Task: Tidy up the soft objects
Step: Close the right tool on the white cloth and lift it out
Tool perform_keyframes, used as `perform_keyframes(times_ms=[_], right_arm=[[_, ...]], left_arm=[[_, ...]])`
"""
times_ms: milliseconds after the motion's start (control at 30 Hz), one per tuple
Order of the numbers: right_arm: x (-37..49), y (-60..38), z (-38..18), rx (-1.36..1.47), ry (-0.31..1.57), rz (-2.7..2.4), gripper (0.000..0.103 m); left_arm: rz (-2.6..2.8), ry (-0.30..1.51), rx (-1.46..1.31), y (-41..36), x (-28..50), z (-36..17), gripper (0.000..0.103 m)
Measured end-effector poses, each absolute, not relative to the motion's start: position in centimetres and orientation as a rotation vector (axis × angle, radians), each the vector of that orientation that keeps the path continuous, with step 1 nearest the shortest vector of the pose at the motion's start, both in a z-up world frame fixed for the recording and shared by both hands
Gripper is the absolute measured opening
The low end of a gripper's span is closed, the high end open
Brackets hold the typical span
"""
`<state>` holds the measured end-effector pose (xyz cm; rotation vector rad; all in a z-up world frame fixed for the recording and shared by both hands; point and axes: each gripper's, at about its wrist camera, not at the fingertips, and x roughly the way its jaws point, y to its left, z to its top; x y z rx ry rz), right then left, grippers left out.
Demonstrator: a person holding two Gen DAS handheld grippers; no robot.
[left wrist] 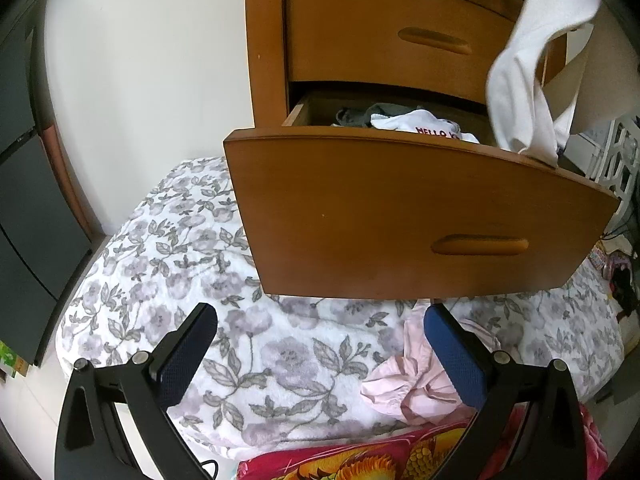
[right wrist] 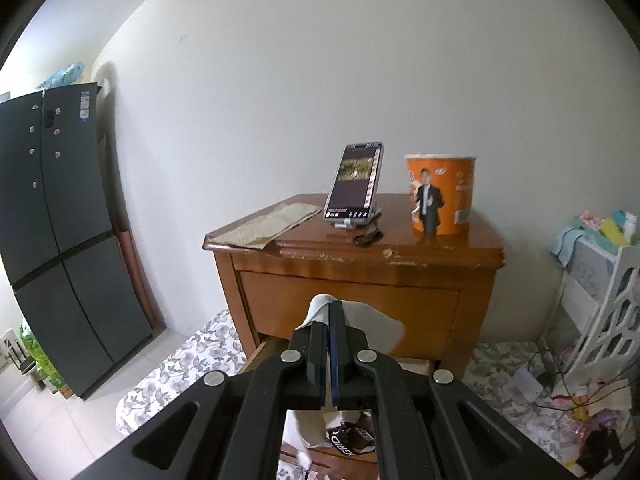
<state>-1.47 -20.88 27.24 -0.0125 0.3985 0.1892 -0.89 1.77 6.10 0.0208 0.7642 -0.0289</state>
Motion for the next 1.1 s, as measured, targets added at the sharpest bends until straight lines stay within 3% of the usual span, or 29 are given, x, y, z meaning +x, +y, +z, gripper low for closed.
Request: perform_keyframes(times_ms=[800, 1100], right_arm=[[-13.2, -21.2, 35.4, -0.103, 0.216, 0.178, 0.001], [-13.5, -20.3, 33.7, -0.132, 0.287, 0.187, 0.001]], left_arm=[[-0.037, 0.752, 0.087, 0.5, -2.8, 6.3, 0.103], [-0.036, 0.754, 0.079, 0.7, -3.1, 6.3, 0.103]])
